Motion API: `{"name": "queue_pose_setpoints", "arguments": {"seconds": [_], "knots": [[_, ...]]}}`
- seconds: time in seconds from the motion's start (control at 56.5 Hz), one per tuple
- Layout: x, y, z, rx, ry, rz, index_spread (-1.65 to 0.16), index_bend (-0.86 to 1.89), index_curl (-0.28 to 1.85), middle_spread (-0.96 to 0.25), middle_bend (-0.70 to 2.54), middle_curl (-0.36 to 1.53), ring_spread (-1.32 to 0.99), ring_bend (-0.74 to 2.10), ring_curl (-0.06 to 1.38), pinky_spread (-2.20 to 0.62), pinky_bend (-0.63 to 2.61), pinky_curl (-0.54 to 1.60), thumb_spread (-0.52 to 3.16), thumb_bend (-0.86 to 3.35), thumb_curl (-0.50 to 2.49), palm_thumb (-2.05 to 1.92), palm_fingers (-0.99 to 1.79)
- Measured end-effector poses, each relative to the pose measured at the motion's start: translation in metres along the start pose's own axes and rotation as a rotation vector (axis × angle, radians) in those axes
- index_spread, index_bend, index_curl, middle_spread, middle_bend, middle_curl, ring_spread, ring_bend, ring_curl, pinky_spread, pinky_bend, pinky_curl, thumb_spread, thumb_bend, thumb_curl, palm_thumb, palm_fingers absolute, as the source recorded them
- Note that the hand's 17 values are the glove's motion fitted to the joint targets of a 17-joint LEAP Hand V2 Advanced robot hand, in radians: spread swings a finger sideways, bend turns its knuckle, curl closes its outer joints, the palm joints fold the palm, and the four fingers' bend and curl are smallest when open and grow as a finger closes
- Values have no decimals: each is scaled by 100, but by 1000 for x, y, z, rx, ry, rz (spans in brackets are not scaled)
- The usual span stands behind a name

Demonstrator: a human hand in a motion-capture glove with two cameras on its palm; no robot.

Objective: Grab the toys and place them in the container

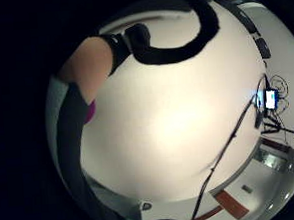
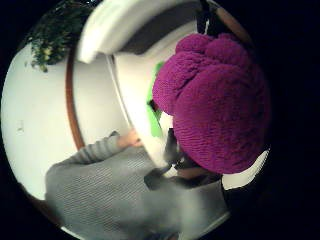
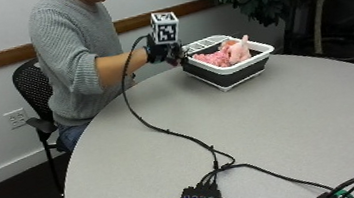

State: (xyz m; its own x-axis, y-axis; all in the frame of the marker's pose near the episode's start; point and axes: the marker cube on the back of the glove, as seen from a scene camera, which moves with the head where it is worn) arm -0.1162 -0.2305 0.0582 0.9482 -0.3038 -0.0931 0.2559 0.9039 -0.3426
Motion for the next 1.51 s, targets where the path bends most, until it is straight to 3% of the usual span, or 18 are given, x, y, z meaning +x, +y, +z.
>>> {"name": "queue_pose_setpoints", "arguments": {"seconds": [0.071, 0.248, 0.39, 0.46, 0.567, 0.761, 0.903, 0.974, 1.063, 1.151, 1.24, 1.381, 1.434, 1.505], "knots": [[-1, -13, -61, 91, -134, -113, -35, 25, 38, -21, 71, 56, -29, 49, 41, 3, 60, 26, 144, 0, 37, 21, 37], [3, -62, -126, 192, -107, 17, -35, 25, 42, -22, 73, 58, -32, 51, 42, 3, 60, 27, 143, -1, 37, 21, 36], [11, -93, -119, 202, -63, 57, -35, 24, 44, -23, 72, 59, -34, 52, 43, 3, 61, 28, 143, -1, 38, 21, 34], [15, -117, -108, 218, -53, 140, -35, 22, 45, -23, 71, 59, -34, 52, 43, 3, 62, 29, 143, -1, 38, 21, 32], [46, -153, -88, 207, 175, 321, -35, 17, 45, -23, 69, 59, -34, 52, 43, 3, 67, 31, 140, -2, 36, 18, 26], [24, -187, -85, 201, -11, 316, -33, 14, 40, -23, 63, 57, -30, 54, 44, 3, 77, 34, 136, -2, 34, 10, 11], [33, -184, -67, 112, 196, 460, -33, 18, 40, -24, 67, 58, -29, 56, 44, 3, 73, 33, 135, -1, 33, 9, 15], [39, -179, -59, 57, 218, 535, -33, 17, 41, -23, 56, 55, -25, 51, 44, 4, 78, 35, 132, -3, 33, 7, -4], [20, -164, -52, 51, 174, 311, -32, 15, 39, -18, 28, 46, -20, 46, 42, 4, 87, 37, 128, -4, 31, 1, -19], [-2, -148, -49, 84, 91, 180, -32, 14, 37, -15, 17, 42, -16, 40, 39, 5, 87, 36, 126, -3, 31, -2, -18], [-22, -130, -45, 106, 72, 175, -32, 14, 35, -14, 14, 39, -13, 35, 38, 5, 86, 36, 126, -3, 30, -3, -17], [-11, -89, -42, 130, 194, 286, -33, 14, 33, -12, 14, 36, -9, 29, 36, 6, 85, 36, 128, -3, 28, -3, -16], [-8, -65, -45, 94, 177, 184, -33, 15, 33, -12, 13, 34, -9, 27, 36, 6, 84, 36, 128, -3, 28, -4, -15], [8, -30, -55, 82, 183, 190, -33, 15, 33, -12, 13, 33, -8, 26, 35, 6, 83, 35, 129, -4, 27, -5, -14]]}}
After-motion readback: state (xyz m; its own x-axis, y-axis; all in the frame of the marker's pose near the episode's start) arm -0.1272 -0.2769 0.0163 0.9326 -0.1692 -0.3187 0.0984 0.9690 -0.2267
